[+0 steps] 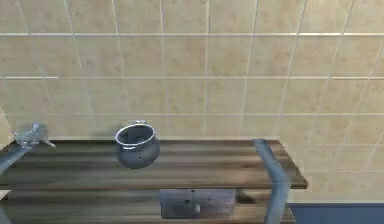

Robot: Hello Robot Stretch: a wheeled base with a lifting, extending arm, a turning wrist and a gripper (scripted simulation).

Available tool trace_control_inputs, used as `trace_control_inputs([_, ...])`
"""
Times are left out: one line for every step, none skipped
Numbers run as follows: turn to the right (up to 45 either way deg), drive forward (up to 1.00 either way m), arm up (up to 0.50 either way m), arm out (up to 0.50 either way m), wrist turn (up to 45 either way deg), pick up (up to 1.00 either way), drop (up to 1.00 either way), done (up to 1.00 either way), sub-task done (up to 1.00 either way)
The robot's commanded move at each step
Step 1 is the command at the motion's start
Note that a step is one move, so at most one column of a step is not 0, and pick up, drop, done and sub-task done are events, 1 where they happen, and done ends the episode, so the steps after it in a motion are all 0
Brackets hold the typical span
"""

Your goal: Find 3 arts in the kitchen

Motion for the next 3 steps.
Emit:
trace_control_inputs([-45.0, 0.0, 0.0, 0.0, 0.0, 0.0, 0.0, 0.0, 0.0])
trace_control_inputs([-45.0, 0.0, 0.0, 0.0, 0.0, 0.0, 0.0, 0.0, 0.0])
trace_control_inputs([0.0, 0.45, 0.0, 0.0, 0.0, 0.0, 0.0, 0.0, 0.0])
